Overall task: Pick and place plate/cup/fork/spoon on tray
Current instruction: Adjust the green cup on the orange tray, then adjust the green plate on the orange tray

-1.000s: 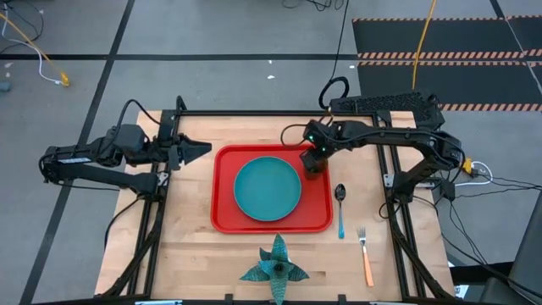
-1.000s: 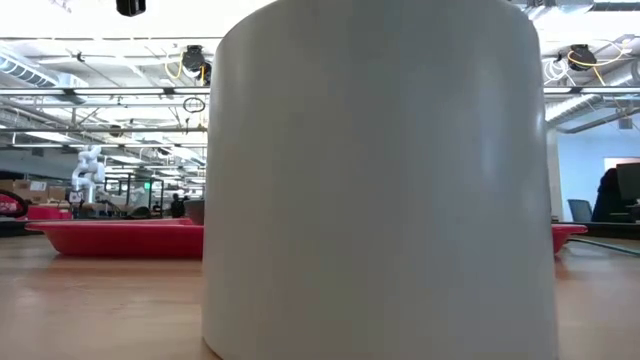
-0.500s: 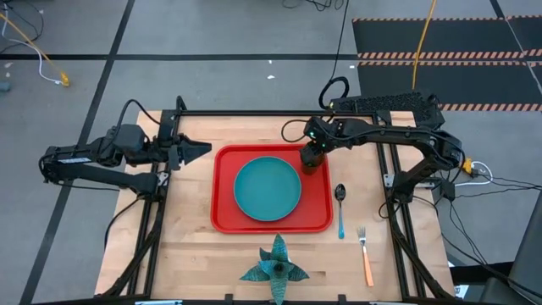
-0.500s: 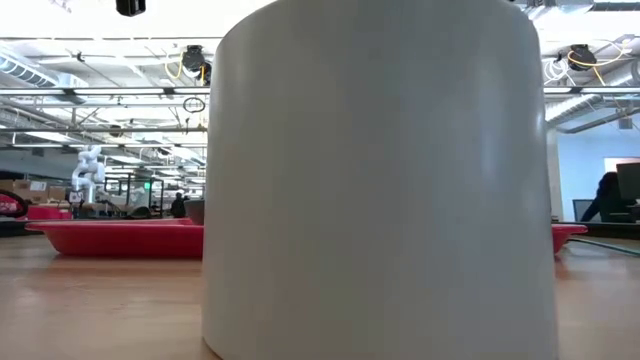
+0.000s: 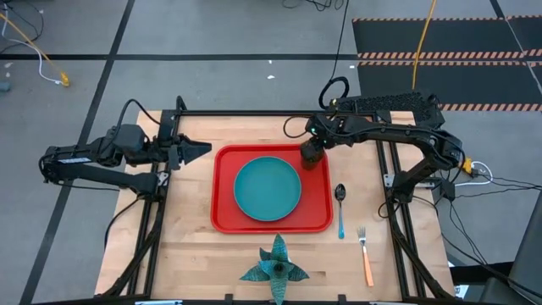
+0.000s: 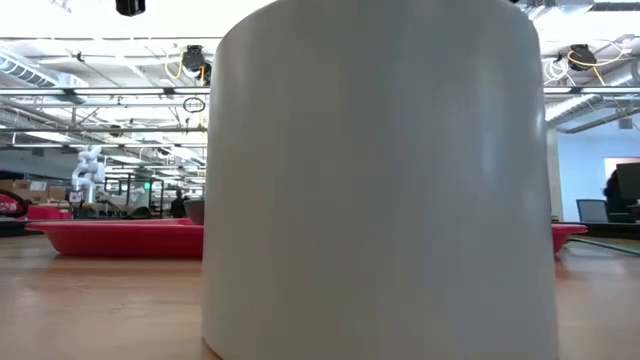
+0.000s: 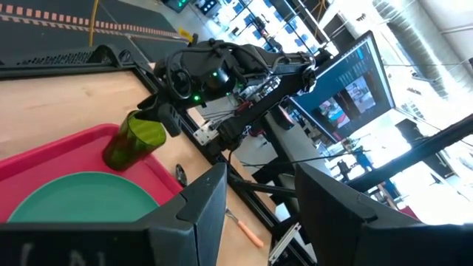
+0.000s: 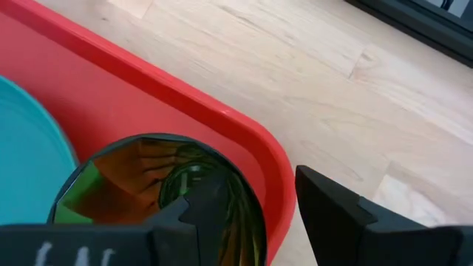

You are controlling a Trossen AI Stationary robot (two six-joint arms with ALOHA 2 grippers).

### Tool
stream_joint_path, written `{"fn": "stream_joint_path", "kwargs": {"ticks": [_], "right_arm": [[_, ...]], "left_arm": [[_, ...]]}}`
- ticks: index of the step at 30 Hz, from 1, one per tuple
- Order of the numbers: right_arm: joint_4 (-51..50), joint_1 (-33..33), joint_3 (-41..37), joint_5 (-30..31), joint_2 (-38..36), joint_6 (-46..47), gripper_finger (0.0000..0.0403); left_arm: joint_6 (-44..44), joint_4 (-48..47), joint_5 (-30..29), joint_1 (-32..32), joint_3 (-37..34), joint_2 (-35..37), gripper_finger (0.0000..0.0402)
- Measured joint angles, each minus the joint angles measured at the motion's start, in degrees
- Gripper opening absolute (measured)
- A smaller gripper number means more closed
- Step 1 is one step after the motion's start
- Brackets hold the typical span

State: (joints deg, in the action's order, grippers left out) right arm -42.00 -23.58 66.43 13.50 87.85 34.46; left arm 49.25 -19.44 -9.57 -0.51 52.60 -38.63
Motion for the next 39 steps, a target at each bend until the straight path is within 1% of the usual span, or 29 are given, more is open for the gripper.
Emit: {"fn": "stream_joint_path", "kwargs": {"ticks": [19,23,33,39], "right_arm": [[1.6,0.0,0.0,-0.3,-0.1,1.3,0.0153],[1.5,0.0,0.0,-1.6,-0.5,1.4,0.0153],[0.3,0.1,0.0,-1.9,-4.1,1.3,0.0153],[0.1,0.9,0.0,-4.8,-7.0,1.4,0.0153]], "left_arm": [[0.1,0.0,0.0,0.0,0.0,0.0,0.0163],[0.1,0.0,0.0,0.0,0.0,0.0,0.0163],[0.0,0.0,0.1,0.0,0.0,0.0,0.0163],[-0.1,0.0,0.3,0.0,0.0,0.0,0.0163]]}}
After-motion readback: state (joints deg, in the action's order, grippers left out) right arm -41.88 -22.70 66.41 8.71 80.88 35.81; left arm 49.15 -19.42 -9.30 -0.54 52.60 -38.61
